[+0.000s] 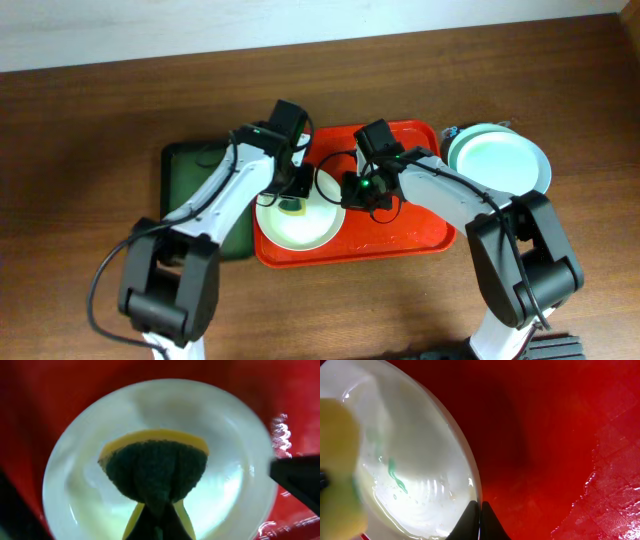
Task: Clean dirty plates on tray and stack at the side
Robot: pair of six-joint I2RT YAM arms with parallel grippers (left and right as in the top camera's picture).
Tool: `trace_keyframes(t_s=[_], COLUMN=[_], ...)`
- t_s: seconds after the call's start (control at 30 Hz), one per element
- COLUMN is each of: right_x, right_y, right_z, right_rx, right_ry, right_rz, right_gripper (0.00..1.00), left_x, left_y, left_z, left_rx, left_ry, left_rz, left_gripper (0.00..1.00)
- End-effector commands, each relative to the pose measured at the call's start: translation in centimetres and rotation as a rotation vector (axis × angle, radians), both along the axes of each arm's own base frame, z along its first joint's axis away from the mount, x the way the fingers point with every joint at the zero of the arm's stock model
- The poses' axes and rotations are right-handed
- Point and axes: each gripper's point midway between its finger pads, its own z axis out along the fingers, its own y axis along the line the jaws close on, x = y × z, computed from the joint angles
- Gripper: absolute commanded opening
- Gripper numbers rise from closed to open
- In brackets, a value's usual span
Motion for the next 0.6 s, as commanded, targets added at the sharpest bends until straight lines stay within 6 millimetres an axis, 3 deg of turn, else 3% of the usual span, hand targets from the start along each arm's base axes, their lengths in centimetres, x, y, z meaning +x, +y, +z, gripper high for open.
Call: trace_keyframes(t_s=[0.0,0.13,0.23,0.33,0.43,0.5,0.57], right_x=[-0.2,-0.2,-0.1,-0.1,-0.1,-0.1,-0.1], right_y=[0.0,0.0,0.1,0.1,0.1,0.1,0.1], right_z=[-0.4,-0.4,-0.4,-0.4,-0.4,-0.4,-0.4], right_rx=[-0.017,-0.016,-0.014,-0.014,-0.014,-0.014,-0.014], right_ry=[0.004,0.003,-0.002,-0.003,-0.002,-0.003,-0.003], right_rz=[0.008,0.008,0.008,0.008,0.008,0.008,0.009], right_gripper=[0.04,0.04,0.04,0.04,0.04,0.04,0.04], left_x=[1.3,0.7,-1.9,-3.9,-4.4,-3.4,-1.4], left_y=[1.1,1.5,-1.1,-3.5,-4.0,-3.2,-0.7], left_z=[-2.4,-4.8,-5.3,-4.6,-3.4,-1.8,0.2], left_rx=[0.092,0.128,0.012,-0.113,-0.172,-0.166,-0.091], left_ry=[-0.014,0.042,0.163,0.255,0.291,0.245,0.148], left_rz=[0.031,0.035,-0.004,-0.029,-0.026,-0.010,0.031], left_gripper=[0.00,0.00,0.00,0.00,0.00,0.00,0.00])
